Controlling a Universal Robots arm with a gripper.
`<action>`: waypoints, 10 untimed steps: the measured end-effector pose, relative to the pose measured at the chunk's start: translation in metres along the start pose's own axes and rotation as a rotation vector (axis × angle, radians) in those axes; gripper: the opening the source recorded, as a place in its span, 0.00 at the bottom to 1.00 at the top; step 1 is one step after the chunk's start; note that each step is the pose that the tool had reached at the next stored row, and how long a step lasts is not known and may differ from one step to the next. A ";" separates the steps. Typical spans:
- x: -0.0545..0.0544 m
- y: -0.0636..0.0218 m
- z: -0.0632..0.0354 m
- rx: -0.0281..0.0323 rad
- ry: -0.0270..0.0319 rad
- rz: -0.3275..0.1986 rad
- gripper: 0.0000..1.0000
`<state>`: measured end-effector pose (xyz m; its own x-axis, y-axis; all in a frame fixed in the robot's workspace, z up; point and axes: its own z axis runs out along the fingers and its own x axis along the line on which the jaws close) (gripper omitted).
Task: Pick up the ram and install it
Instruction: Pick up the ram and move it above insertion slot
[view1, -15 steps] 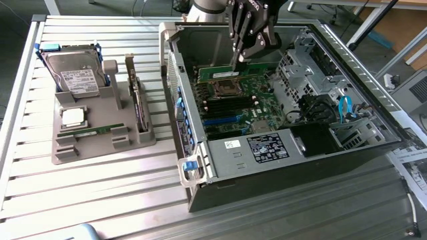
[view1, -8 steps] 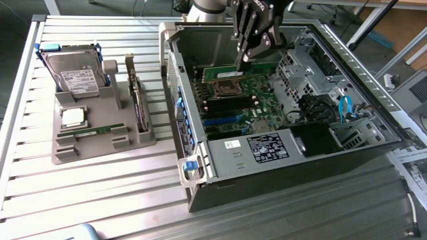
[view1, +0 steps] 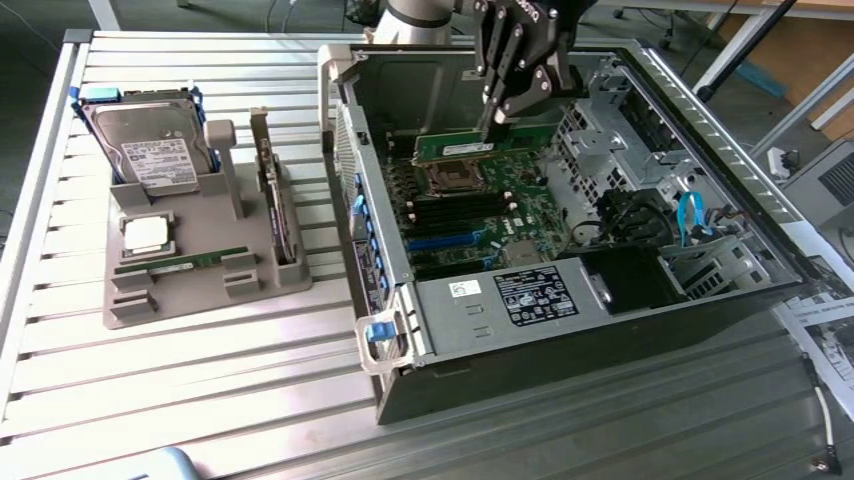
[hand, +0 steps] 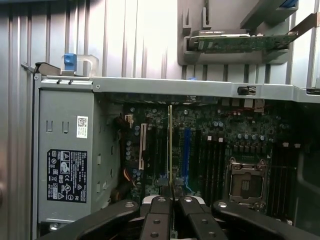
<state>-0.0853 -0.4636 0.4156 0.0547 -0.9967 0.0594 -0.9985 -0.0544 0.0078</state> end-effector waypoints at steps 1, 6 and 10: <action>0.000 -0.0010 0.0000 0.0000 0.0003 0.000 0.12; 0.000 -0.0051 0.0000 0.0000 0.0012 0.000 0.12; 0.001 -0.0095 0.0000 -0.0001 0.0021 0.000 0.12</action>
<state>-0.0758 -0.4636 0.4155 0.0548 -0.9966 0.0615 -0.9985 -0.0544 0.0078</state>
